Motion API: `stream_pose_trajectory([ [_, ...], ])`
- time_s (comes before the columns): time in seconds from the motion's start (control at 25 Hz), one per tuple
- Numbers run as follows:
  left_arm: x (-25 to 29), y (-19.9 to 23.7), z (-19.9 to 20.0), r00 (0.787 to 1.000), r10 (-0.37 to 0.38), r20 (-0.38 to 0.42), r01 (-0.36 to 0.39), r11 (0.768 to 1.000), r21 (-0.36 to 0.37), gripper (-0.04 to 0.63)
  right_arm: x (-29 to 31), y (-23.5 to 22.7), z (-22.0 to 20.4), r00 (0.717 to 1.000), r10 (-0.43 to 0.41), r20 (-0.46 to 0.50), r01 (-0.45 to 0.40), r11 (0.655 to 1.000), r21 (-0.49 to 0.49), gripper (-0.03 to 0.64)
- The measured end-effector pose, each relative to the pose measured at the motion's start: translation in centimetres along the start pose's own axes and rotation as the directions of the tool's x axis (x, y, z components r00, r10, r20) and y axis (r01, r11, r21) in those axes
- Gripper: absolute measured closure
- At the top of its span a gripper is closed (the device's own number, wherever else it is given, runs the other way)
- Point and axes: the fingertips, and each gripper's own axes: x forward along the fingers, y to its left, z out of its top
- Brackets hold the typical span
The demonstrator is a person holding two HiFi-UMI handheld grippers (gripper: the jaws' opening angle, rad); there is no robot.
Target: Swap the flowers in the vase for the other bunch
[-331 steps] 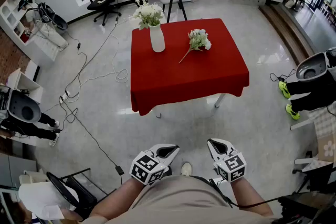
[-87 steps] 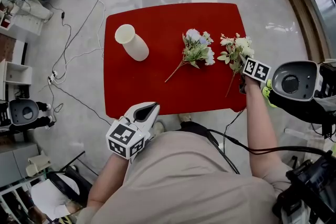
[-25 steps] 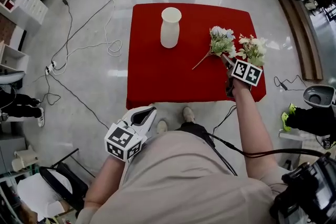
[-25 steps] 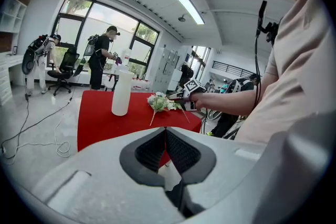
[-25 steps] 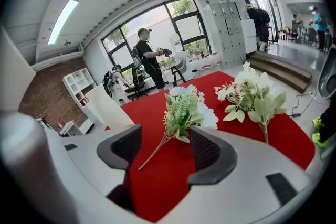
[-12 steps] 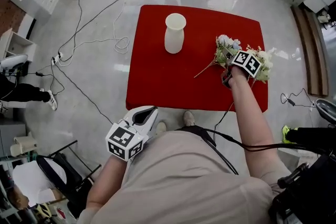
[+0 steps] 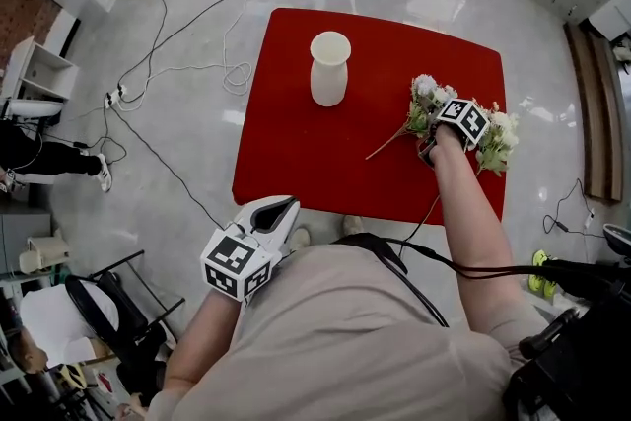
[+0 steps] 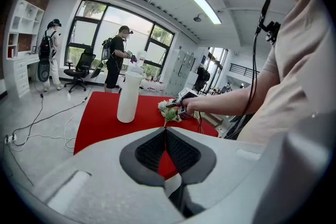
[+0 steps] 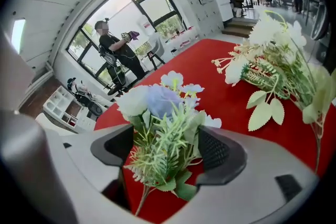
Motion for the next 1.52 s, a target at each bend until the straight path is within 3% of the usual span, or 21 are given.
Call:
stream_pose_trajectory([
  [0.52, 1.2, 0.3, 0.8, 0.999, 0.041, 0.017, -0.041, 0.999, -0.022, 0.588, 1.7, -1.8, -0.7, 0.995, -0.074, -0.063, 0.068, 0.993, -0.093, 0.418],
  [0.8, 1.5, 0.1, 1.4, 0.999, 0.032, 0.024, -0.032, 0.999, -0.019, 0.588, 1.0, -0.6, -0.3, 0.998, -0.04, -0.042, 0.034, 0.99, -0.136, 0.537],
  [1.08, 0.7, 0.4, 1.1, 0.999, 0.033, 0.027, -0.032, 0.999, -0.02, 0.588, -0.8, 1.7, 0.8, 0.999, 0.035, 0.008, -0.032, 0.974, -0.225, 0.555],
  [1.52, -0.5, 0.6, 0.1, 0.999, 0.016, 0.036, -0.016, 1.0, -0.016, 0.588, -6.6, 6.7, 4.6, 0.975, 0.15, 0.165, -0.07, 0.909, -0.411, 0.558],
])
